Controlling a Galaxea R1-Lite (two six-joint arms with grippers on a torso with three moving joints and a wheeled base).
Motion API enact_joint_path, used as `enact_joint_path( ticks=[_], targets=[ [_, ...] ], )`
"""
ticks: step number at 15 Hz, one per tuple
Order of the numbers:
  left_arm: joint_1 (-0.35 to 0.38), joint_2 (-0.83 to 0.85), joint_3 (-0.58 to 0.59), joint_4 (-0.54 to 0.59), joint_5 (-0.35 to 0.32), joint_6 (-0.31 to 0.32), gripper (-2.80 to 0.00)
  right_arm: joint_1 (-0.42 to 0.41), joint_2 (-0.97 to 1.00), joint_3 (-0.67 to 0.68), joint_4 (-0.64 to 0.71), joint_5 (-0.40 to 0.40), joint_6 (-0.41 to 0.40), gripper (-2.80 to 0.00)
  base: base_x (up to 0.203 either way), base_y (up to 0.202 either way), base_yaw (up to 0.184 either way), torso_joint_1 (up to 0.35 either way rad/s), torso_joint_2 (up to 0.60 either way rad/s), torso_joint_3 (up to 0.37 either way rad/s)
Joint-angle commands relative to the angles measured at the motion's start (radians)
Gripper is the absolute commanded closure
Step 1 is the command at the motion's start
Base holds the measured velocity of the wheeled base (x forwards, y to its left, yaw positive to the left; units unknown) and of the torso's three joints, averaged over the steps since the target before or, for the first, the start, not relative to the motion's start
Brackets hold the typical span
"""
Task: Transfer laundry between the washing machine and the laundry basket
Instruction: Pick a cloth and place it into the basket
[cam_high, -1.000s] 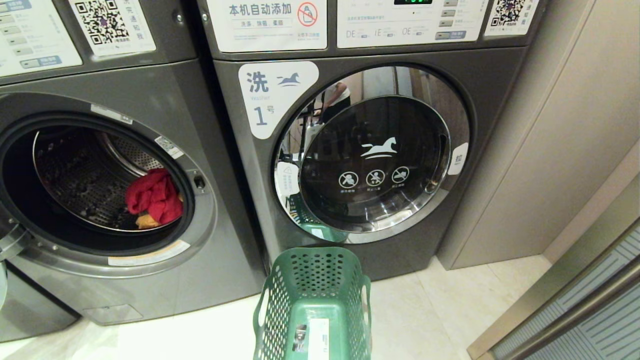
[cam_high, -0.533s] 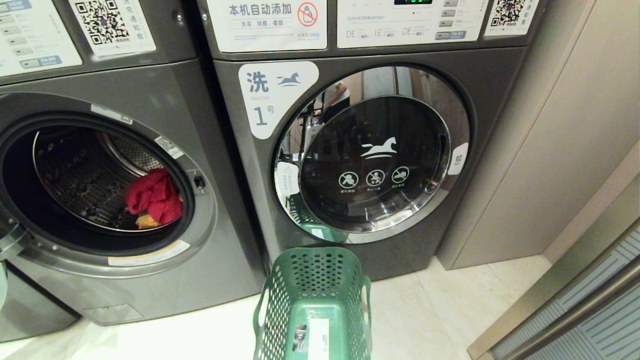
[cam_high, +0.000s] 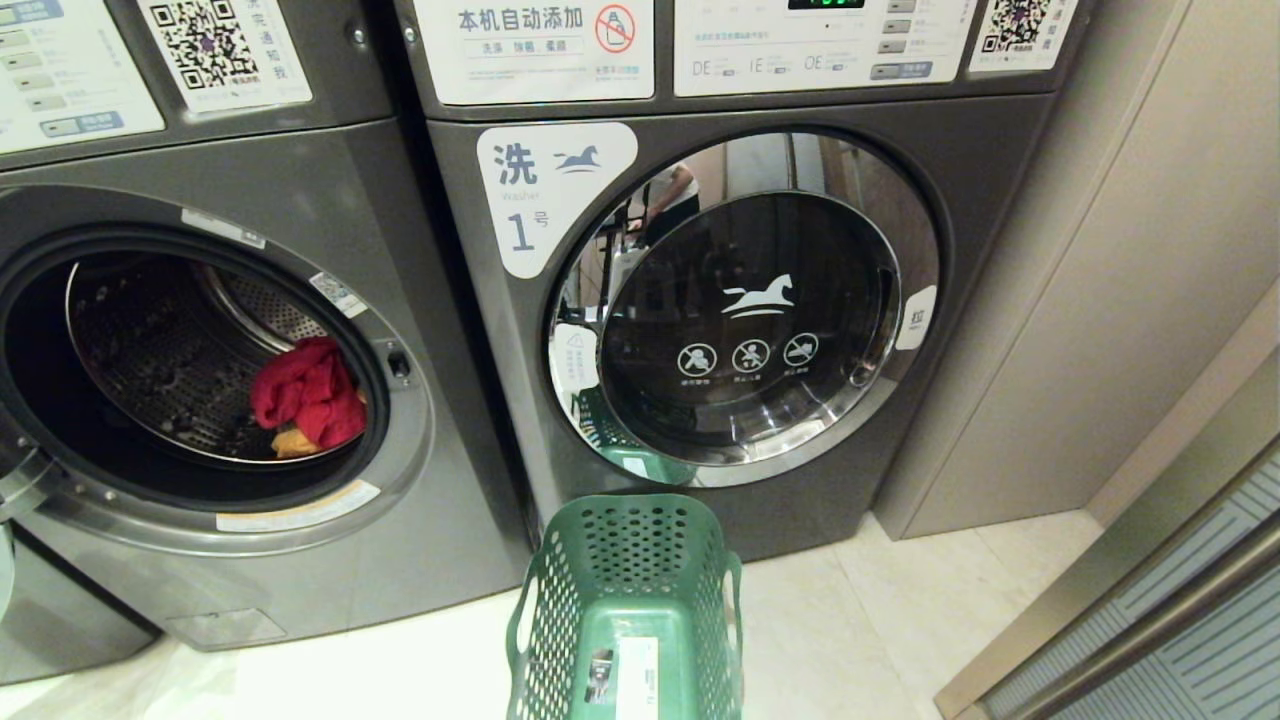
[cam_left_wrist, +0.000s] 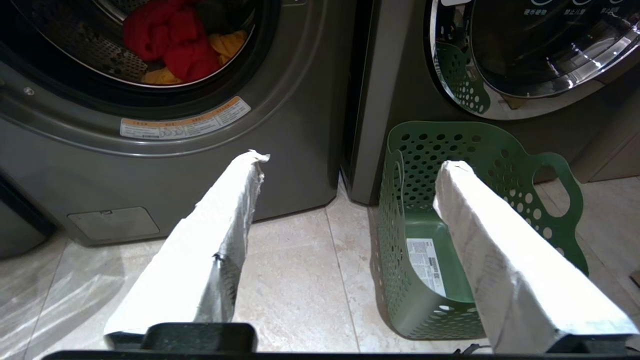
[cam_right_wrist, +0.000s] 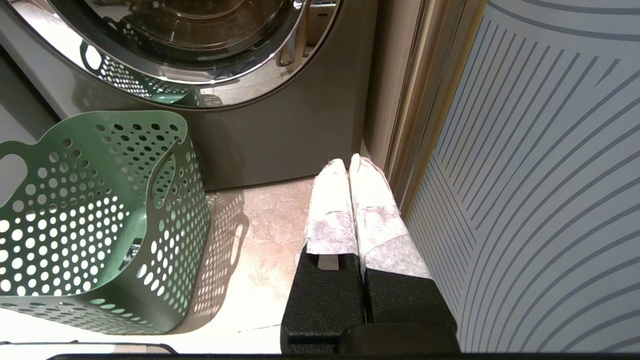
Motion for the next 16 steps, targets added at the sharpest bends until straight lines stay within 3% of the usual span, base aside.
enact_joint_path(
  ticks=[1, 5, 6, 16],
  targets=[
    [0.0, 0.001, 0.002, 0.002, 0.0, 0.001, -2.8, 0.0, 0.001, 0.0, 0.0, 0.0, 0.0, 0.0, 0.0, 0.0, 0.0, 0.0, 0.0, 0.0],
    [0.0, 0.001, 0.003, -0.006, 0.0, -0.001, -2.8, 0.0, 0.001, 0.0, 0.001, 0.0, 0.0, 0.0, 0.0, 0.0, 0.0, 0.0, 0.0, 0.0],
    [0.0, 0.001, 0.004, -0.005, 0.0, 0.0, 0.0, 0.0, 0.001, 0.0, 0.0, 0.0, 0.0, 0.0, 0.0, 0.0, 0.0, 0.0, 0.0, 0.0],
    [0.0, 0.001, 0.003, -0.004, 0.0, 0.001, 0.0, 0.0, 0.001, 0.0, 0.0, 0.0, 0.0, 0.0, 0.0, 0.0, 0.0, 0.0, 0.0, 0.0]
  ],
)
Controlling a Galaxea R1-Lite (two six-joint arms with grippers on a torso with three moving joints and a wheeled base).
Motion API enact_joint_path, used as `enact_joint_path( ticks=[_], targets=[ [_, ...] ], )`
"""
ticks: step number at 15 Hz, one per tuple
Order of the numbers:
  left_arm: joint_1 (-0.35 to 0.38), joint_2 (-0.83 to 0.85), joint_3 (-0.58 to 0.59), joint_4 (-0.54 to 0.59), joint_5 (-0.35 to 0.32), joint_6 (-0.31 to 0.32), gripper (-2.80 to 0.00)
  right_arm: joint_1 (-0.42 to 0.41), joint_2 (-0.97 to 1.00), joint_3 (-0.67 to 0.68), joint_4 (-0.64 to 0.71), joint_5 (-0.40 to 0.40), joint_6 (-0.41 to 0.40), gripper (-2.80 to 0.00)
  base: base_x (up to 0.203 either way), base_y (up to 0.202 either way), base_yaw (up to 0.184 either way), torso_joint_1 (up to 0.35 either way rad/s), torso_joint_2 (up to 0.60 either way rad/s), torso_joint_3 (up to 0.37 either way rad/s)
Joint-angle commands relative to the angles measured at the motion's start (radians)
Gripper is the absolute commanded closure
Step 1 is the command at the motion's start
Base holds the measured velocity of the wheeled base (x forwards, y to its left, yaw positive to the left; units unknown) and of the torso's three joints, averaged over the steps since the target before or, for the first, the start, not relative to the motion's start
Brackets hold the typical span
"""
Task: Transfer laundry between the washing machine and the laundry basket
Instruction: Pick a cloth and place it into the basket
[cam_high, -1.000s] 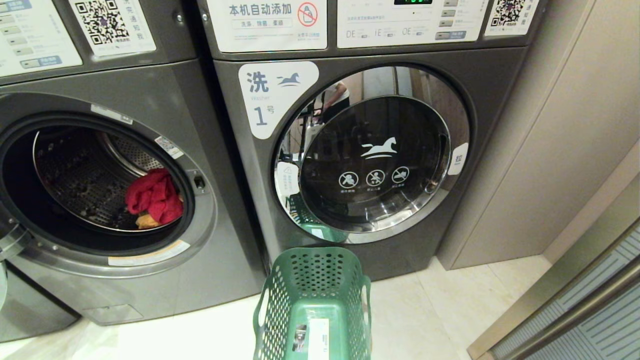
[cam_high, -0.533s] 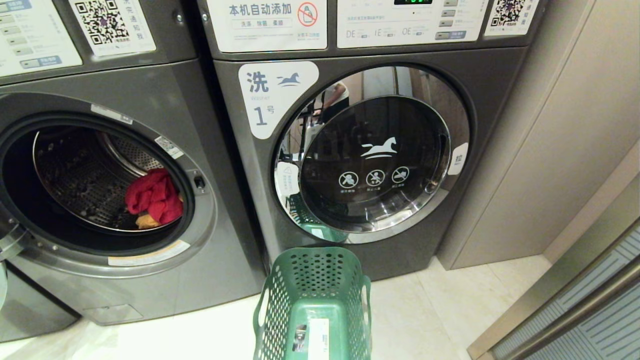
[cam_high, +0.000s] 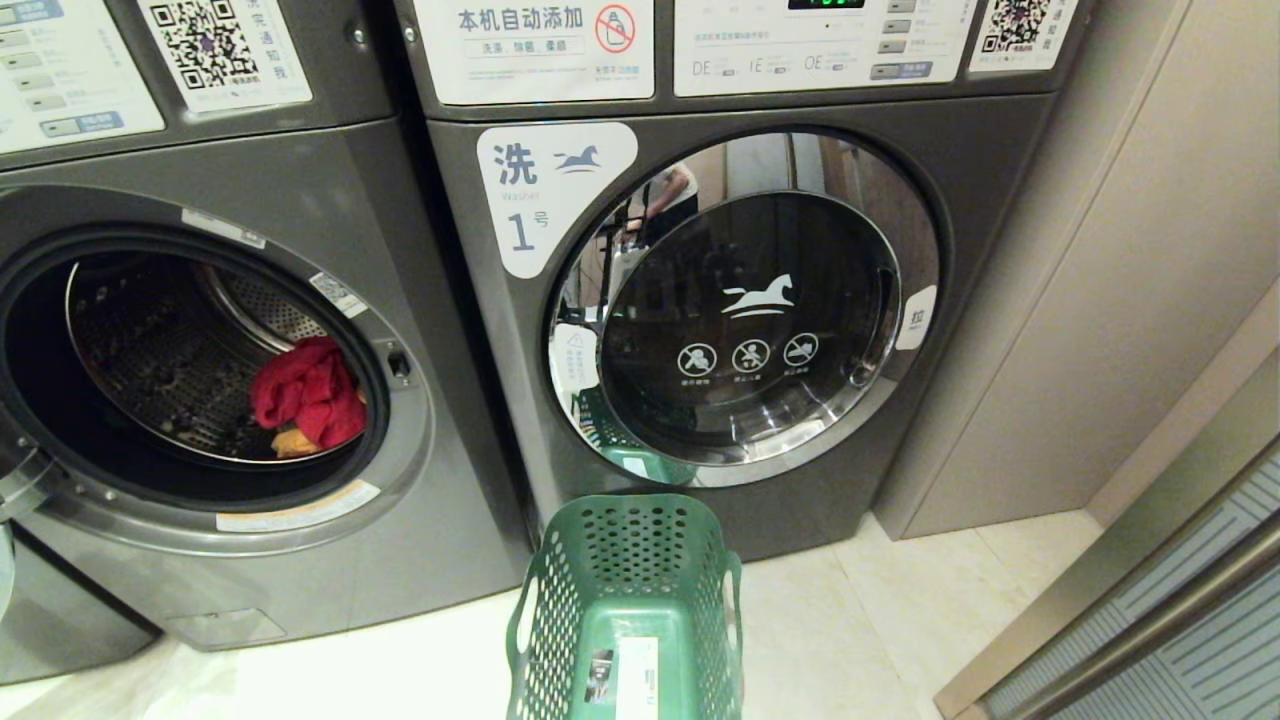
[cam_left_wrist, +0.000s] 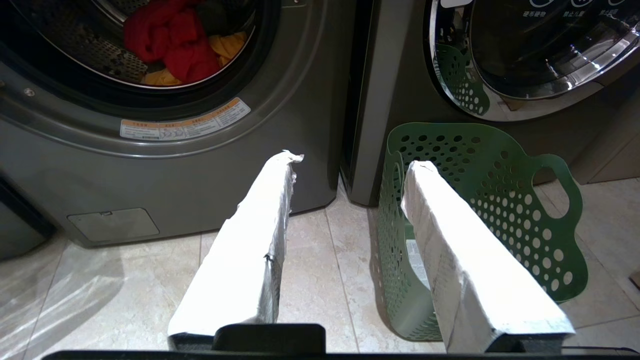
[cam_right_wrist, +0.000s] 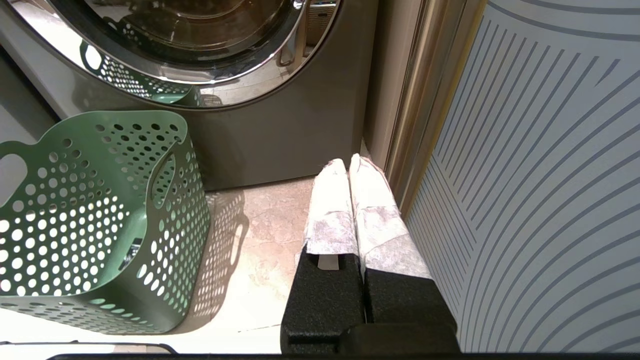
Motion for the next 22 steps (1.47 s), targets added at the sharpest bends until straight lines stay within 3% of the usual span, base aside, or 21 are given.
enact_joint_path(
  ticks=[1, 22],
  targets=[
    [0.0, 0.001, 0.003, 0.0, 0.0, 0.0, 0.0, 0.0, 0.001, 0.0, 0.0, 0.0, 0.0, 0.0, 0.0, 0.0, 0.0, 0.0, 0.0, 0.0],
    [0.0, 0.001, -0.002, 0.013, 0.0, 0.003, 0.0, 0.0, 0.001, 0.0, 0.0, 0.0, 0.0, 0.0, 0.0, 0.0, 0.0, 0.0, 0.0, 0.0]
  ],
)
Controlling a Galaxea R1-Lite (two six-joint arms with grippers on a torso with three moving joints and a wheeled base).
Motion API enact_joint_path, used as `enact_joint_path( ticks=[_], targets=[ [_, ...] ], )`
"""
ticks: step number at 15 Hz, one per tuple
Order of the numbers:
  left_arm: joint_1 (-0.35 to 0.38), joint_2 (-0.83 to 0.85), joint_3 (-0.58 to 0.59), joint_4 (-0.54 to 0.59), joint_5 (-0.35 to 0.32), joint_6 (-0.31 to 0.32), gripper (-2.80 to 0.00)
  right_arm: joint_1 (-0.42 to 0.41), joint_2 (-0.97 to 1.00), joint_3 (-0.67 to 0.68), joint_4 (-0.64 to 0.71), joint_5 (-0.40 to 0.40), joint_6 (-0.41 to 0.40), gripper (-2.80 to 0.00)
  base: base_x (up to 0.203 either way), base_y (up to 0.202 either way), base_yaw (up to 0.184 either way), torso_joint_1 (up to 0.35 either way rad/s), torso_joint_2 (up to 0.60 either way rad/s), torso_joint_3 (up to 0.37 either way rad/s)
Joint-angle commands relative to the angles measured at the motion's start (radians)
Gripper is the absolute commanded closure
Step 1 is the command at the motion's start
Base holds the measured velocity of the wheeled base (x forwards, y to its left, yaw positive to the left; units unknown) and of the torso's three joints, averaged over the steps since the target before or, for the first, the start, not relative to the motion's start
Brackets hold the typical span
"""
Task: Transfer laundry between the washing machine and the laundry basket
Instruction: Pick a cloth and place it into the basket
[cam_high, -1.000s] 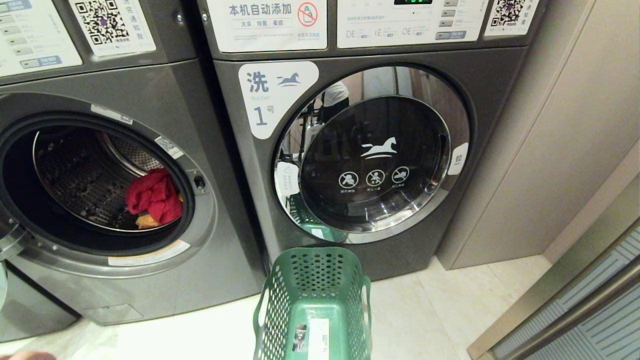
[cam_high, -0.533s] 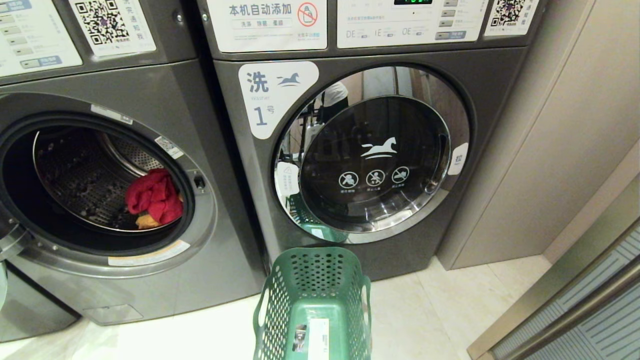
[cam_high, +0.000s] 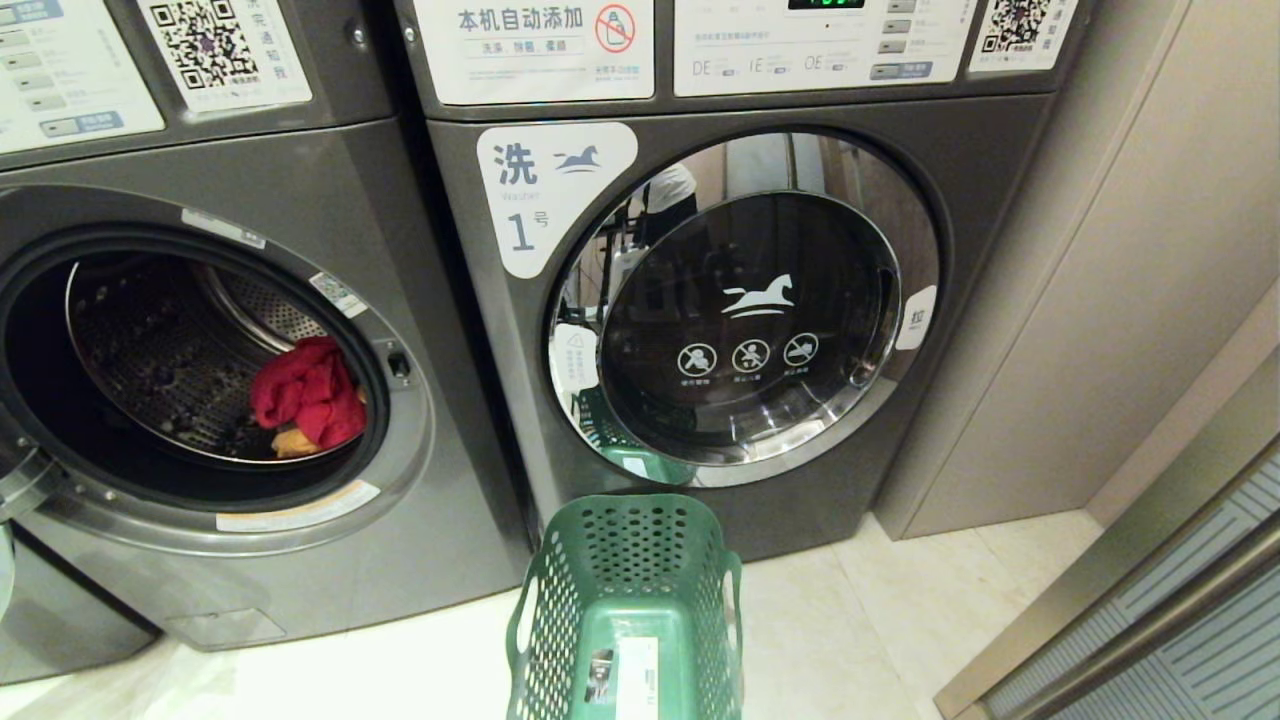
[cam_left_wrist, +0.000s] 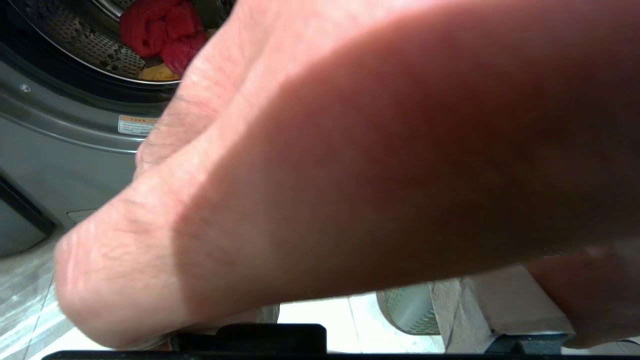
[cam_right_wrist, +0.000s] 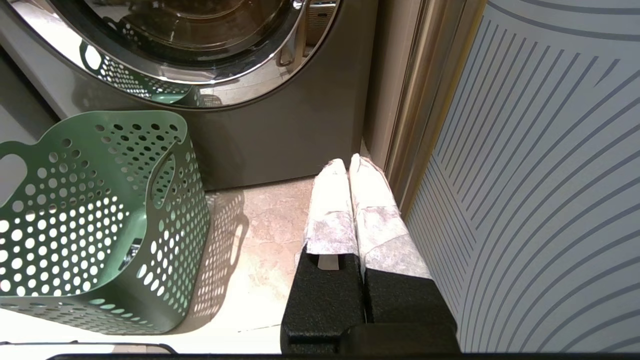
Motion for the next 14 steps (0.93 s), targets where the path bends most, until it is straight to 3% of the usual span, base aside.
enact_joint_path(
  ticks=[1, 3, 4, 13, 14],
  targets=[
    [0.0, 0.0, 0.0, -0.001, 0.0, -0.001, 0.0, 0.0, 0.001, 0.0, 0.0, 0.0, 0.0, 0.0, 0.0, 0.0, 0.0, 0.0, 0.0, 0.0],
    [0.0, 0.0, 0.0, -0.003, 0.0, -0.002, 0.0, 0.0, 0.001, 0.0, 0.0, 0.0, 0.0, 0.0, 0.0, 0.0, 0.0, 0.0, 0.0, 0.0],
    [0.0, 0.0, 0.001, -0.003, 0.0, -0.002, -2.8, 0.0, 0.001, 0.0, 0.0, 0.0, 0.0, 0.0, 0.0, 0.0, 0.0, 0.0, 0.0, 0.0],
    [0.0, 0.001, 0.001, -0.001, 0.0, -0.001, -2.8, -0.001, 0.001, 0.0, 0.0, 0.0, 0.0, 0.0, 0.0, 0.0, 0.0, 0.0, 0.0, 0.0],
    [0.0, 0.002, 0.0, 0.002, 0.0, -0.001, 0.0, 0.0, 0.001, 0.0, 0.0, 0.0, 0.0, 0.0, 0.0, 0.0, 0.0, 0.0, 0.0, 0.0]
  ],
)
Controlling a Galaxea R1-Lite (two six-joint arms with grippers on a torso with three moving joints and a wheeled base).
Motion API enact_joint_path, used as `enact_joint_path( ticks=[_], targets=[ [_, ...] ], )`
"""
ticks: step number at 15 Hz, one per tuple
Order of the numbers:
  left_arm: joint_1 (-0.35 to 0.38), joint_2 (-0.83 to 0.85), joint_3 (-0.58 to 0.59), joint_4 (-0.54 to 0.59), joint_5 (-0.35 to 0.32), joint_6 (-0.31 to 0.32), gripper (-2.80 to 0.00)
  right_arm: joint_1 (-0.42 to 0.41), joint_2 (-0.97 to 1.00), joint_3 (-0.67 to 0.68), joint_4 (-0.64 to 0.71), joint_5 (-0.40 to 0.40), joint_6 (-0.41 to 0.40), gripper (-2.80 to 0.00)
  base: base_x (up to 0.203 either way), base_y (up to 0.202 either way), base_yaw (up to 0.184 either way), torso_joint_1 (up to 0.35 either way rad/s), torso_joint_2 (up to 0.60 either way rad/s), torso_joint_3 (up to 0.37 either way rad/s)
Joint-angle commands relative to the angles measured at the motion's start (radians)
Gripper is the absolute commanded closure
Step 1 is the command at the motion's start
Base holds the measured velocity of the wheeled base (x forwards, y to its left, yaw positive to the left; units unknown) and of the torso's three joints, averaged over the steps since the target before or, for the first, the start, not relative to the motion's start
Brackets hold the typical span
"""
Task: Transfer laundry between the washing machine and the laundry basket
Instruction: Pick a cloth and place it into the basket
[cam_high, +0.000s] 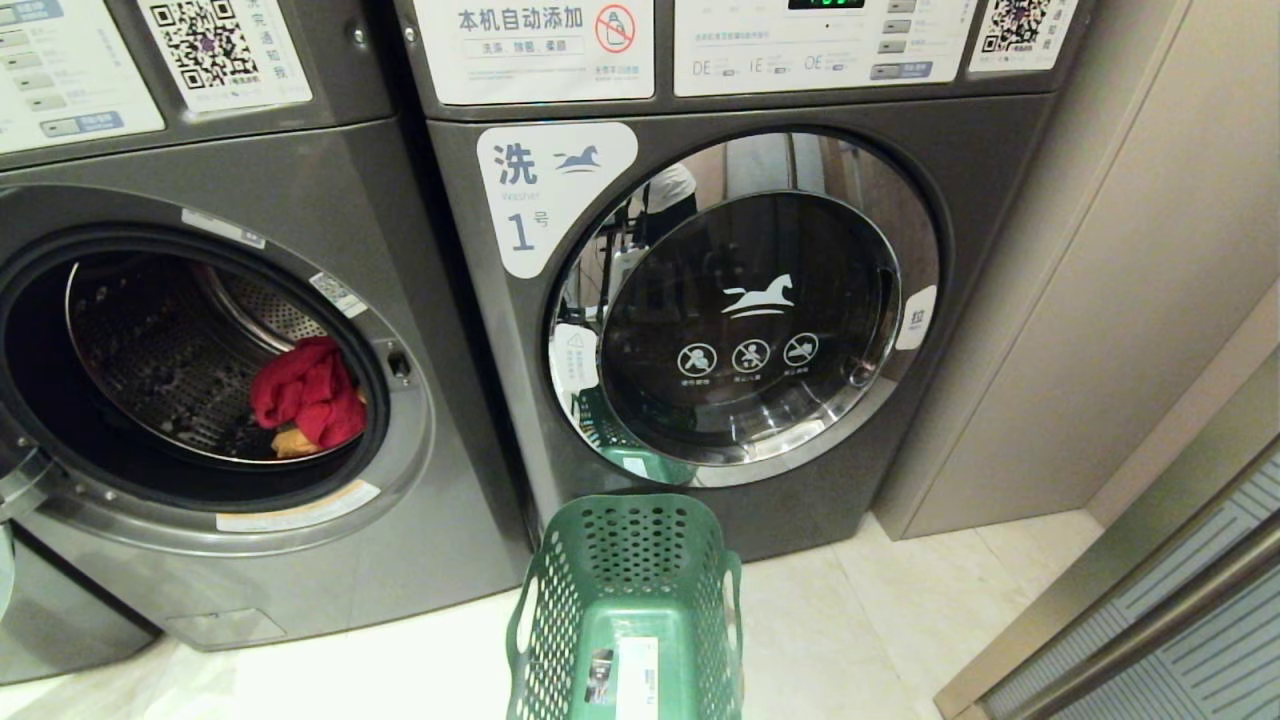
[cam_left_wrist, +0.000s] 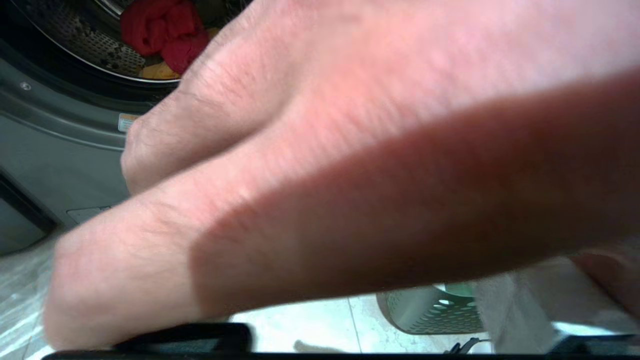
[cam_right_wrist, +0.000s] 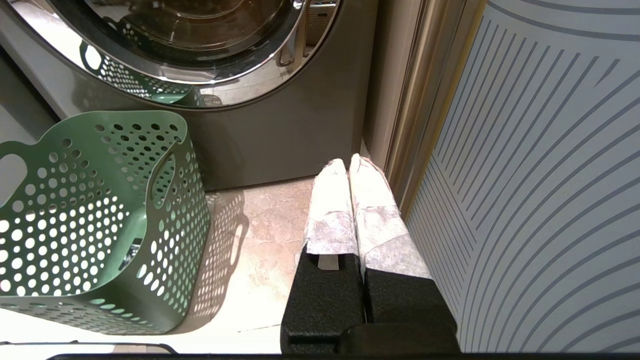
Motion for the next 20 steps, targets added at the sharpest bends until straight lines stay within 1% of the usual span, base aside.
enact_joint_path(
  ticks=[1, 20],
  targets=[
    [0.0, 0.002, -0.001, 0.0, 0.0, 0.0, 0.0, -0.001, 0.001, 0.0, 0.0, 0.0, 0.0, 0.0, 0.0, 0.0, 0.0, 0.0, 0.0, 0.0],
    [0.0, 0.0, 0.002, -0.013, 0.0, 0.0, 0.0, 0.0, 0.001, 0.0, 0.0, 0.0, 0.0, 0.0, 0.0, 0.0, 0.0, 0.0, 0.0, 0.0]
  ],
)
